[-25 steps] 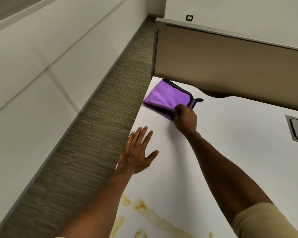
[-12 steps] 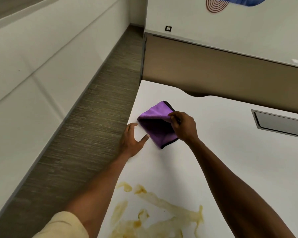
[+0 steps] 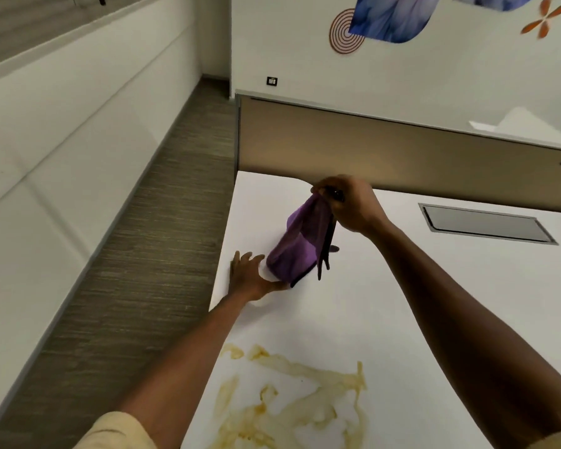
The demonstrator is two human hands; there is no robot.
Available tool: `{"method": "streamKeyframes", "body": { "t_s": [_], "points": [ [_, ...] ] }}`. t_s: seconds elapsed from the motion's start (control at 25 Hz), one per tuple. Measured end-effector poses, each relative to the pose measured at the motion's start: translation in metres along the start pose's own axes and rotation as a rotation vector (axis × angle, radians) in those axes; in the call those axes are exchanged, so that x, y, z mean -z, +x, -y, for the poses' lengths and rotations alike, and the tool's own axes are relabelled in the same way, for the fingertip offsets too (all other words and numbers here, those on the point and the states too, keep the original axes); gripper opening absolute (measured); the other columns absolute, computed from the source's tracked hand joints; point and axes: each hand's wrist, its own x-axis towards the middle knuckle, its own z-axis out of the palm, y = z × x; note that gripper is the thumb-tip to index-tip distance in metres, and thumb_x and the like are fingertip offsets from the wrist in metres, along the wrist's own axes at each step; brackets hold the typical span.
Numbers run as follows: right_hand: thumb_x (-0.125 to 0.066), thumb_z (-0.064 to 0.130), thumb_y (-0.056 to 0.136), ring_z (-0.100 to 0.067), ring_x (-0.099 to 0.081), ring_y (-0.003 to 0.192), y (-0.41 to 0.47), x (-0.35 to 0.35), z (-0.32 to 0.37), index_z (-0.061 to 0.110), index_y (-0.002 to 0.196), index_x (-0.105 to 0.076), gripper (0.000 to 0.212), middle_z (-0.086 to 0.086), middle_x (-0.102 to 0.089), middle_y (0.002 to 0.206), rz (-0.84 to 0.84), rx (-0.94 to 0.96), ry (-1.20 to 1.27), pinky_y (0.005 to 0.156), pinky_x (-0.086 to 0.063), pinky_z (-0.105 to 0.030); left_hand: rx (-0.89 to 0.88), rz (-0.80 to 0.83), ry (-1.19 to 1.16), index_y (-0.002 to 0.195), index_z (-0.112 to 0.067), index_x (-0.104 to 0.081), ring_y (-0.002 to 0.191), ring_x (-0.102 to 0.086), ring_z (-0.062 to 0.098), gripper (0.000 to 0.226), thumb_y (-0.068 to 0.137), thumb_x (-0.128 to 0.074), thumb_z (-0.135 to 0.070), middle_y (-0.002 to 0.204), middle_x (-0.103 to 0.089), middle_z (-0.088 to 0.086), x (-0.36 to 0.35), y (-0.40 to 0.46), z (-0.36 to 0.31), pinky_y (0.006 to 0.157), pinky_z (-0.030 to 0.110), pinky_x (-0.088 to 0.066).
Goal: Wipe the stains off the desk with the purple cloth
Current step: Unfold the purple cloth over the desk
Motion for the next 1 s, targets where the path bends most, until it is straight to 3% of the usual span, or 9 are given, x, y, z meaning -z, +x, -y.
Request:
{"method": "streamKeyframes", "body": {
  "t_s": [0.08, 0.2, 0.32, 0.44, 0.52, 0.64, 0.72, 0.88, 1.0],
  "points": [
    [-0.058, 0.008, 0.100, -0.008, -0.063, 0.087, -0.006, 0.015, 0.008, 0.013, 0.109, -0.079, 0.023, 0.012, -0.069, 0.097, -0.013, 0.010, -0.009, 0.080, -0.051, -0.023, -0.082, 0.031, -0.052, 0.147, -0.023, -0.049, 0.153, -0.023, 0.027, 0.130, 0.039, -0.061, -0.095, 0.157, -0.044, 0.009, -0.002, -0.009, -0.012, 0.128, 0.041, -0.005],
    [-0.058, 0.007, 0.099, -0.017, -0.069, 0.087, -0.017, 0.034, 0.015, 0.016, 0.108, -0.079, 0.025, 0.006, -0.074, 0.100, -0.036, -0.001, 0.031, 0.079, -0.058, -0.029, -0.133, 0.030, -0.175, 0.141, -0.018, -0.056, 0.152, -0.024, 0.030, 0.093, 0.065, -0.087, -0.060, 0.154, -0.048, 0.010, -0.008, -0.023, -0.021, 0.125, 0.042, -0.015],
    [-0.058, 0.006, 0.100, -0.020, -0.071, 0.086, -0.027, 0.051, 0.012, 0.020, 0.107, -0.079, 0.026, 0.000, -0.073, 0.100, -0.069, -0.070, 0.127, 0.072, -0.059, -0.026, -0.124, 0.012, -0.284, 0.120, -0.020, -0.070, 0.145, -0.038, 0.031, 0.053, 0.075, -0.088, -0.042, 0.140, -0.060, 0.009, -0.013, -0.029, -0.024, 0.117, 0.039, -0.033],
    [-0.058, 0.008, 0.102, -0.019, -0.070, 0.084, -0.038, 0.067, 0.009, 0.023, 0.105, -0.079, 0.026, -0.002, -0.069, 0.100, -0.087, -0.136, 0.215, 0.066, -0.057, -0.021, -0.136, 0.014, -0.330, 0.098, -0.020, -0.077, 0.117, -0.062, 0.026, 0.018, 0.082, -0.082, -0.028, 0.114, -0.071, -0.001, -0.013, -0.034, -0.029, 0.093, 0.032, -0.051],
    [-0.058, 0.008, 0.102, -0.018, -0.069, 0.082, -0.047, 0.076, 0.005, 0.025, 0.102, -0.078, 0.027, -0.001, -0.068, 0.097, -0.115, -0.162, 0.266, 0.065, -0.056, -0.022, -0.180, 0.060, -0.394, 0.103, -0.021, -0.074, 0.111, -0.066, 0.019, 0.020, 0.084, -0.080, -0.024, 0.111, -0.072, -0.007, -0.011, -0.037, -0.033, 0.092, 0.034, -0.055],
    [-0.058, 0.008, 0.102, -0.016, -0.068, 0.080, -0.055, 0.086, 0.005, 0.030, 0.097, -0.078, 0.030, -0.001, -0.068, 0.093, -0.144, -0.180, 0.329, 0.065, -0.057, -0.025, -0.253, 0.213, -0.400, 0.124, -0.029, -0.063, 0.112, -0.059, 0.001, 0.057, 0.074, -0.089, -0.035, 0.117, -0.067, -0.016, -0.011, -0.047, -0.046, 0.094, 0.026, -0.048],
    [-0.058, 0.009, 0.102, -0.016, -0.068, 0.079, -0.058, 0.091, 0.008, 0.030, 0.097, -0.078, 0.029, -0.005, -0.068, 0.094, -0.139, -0.170, 0.366, 0.065, -0.059, -0.029, -0.252, 0.166, -0.388, 0.126, -0.030, -0.060, 0.100, -0.059, -0.005, 0.063, 0.072, -0.090, -0.035, 0.106, -0.068, -0.015, -0.018, -0.051, -0.057, 0.087, 0.022, -0.047],
    [-0.060, 0.010, 0.101, -0.014, -0.067, 0.077, -0.069, 0.110, 0.001, 0.022, 0.103, -0.077, 0.021, -0.006, -0.067, 0.092, -0.120, -0.152, 0.403, 0.059, -0.057, -0.026, -0.313, -0.041, -0.336, 0.100, -0.016, -0.077, 0.081, -0.072, 0.016, 0.023, 0.078, -0.078, -0.010, 0.083, -0.076, 0.000, -0.018, -0.043, -0.066, 0.079, 0.032, -0.057],
    [-0.063, 0.009, 0.100, -0.009, -0.067, 0.073, -0.085, 0.131, -0.024, 0.018, 0.103, -0.075, 0.015, -0.005, -0.067, 0.088, -0.134, -0.200, 0.424, 0.057, -0.055, -0.023, -0.313, -0.117, -0.319, 0.087, -0.011, -0.077, 0.076, -0.069, 0.018, 0.011, 0.083, -0.071, -0.003, 0.083, -0.077, 0.004, 0.005, -0.034, -0.065, 0.076, 0.027, -0.052]
  ]
}}
